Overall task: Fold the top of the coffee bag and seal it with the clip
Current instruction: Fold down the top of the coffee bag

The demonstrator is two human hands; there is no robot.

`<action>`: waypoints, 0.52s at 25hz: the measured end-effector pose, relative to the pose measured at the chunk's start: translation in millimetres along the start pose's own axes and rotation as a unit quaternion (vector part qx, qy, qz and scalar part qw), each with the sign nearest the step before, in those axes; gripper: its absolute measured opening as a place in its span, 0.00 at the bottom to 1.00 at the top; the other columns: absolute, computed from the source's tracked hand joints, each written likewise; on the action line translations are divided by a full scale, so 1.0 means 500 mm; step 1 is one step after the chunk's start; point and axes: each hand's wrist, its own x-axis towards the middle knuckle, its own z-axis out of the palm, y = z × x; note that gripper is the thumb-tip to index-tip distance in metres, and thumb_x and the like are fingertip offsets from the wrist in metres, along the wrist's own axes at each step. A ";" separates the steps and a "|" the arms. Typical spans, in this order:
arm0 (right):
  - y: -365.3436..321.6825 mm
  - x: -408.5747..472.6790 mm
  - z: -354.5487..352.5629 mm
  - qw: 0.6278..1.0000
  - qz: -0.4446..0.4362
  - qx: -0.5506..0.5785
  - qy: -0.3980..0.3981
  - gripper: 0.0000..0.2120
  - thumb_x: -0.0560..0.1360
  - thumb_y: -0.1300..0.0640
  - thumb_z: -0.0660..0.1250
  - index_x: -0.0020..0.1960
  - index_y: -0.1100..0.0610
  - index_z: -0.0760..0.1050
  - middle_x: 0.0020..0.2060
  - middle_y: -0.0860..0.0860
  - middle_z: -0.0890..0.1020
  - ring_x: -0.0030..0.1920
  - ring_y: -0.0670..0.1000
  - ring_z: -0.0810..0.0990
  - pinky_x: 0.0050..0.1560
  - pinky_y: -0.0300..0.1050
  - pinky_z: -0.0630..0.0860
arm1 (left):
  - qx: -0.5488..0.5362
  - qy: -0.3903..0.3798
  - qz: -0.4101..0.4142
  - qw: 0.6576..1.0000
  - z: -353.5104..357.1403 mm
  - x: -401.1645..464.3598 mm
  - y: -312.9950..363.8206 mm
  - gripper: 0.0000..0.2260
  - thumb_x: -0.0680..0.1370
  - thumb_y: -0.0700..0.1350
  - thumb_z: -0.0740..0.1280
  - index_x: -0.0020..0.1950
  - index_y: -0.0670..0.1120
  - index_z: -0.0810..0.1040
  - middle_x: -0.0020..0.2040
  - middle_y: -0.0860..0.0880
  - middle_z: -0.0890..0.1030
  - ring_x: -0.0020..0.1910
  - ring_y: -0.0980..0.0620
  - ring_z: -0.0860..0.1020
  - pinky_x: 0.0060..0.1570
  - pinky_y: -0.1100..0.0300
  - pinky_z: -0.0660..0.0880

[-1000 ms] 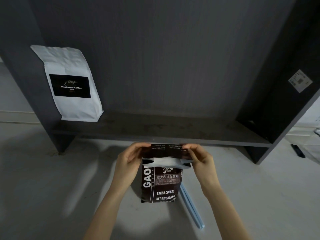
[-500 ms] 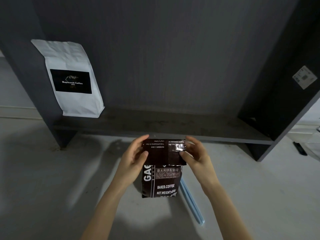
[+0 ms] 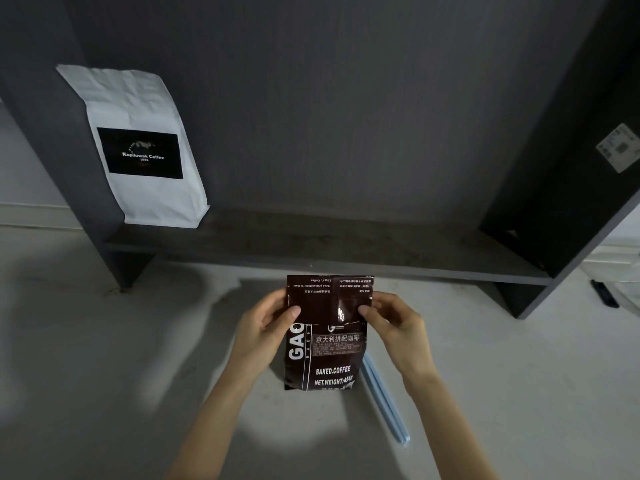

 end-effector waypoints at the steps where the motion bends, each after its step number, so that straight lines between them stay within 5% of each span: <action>1: 0.002 0.000 -0.001 1.000 0.000 0.000 0.007 0.08 0.68 0.65 0.70 0.47 0.59 0.77 0.36 0.48 0.80 0.34 0.36 0.78 0.36 0.25 0.73 | -0.001 0.007 0.003 1.000 0.002 -0.002 0.000 0.12 0.73 0.38 0.66 0.51 0.54 0.76 0.49 0.57 0.80 0.49 0.64 0.79 0.46 0.76 0.71; 9: 0.014 -0.006 -0.005 1.000 -0.018 0.009 0.017 0.07 0.68 0.65 0.70 0.36 0.53 0.77 0.31 0.48 0.80 0.32 0.39 0.77 0.36 0.27 0.74 | -0.042 0.055 -0.002 0.998 0.013 -0.009 -0.002 0.13 0.72 0.36 0.67 0.44 0.55 0.80 0.39 0.62 0.84 0.44 0.65 0.80 0.42 0.76 0.72; 13: 0.016 -0.006 -0.006 1.000 -0.028 0.007 0.012 0.09 0.68 0.65 0.69 0.34 0.53 0.77 0.31 0.45 0.82 0.33 0.40 0.79 0.36 0.28 0.74 | -0.047 0.076 -0.025 0.996 0.010 -0.004 -0.010 0.10 0.71 0.38 0.68 0.51 0.45 0.80 0.47 0.49 0.83 0.43 0.64 0.81 0.41 0.76 0.73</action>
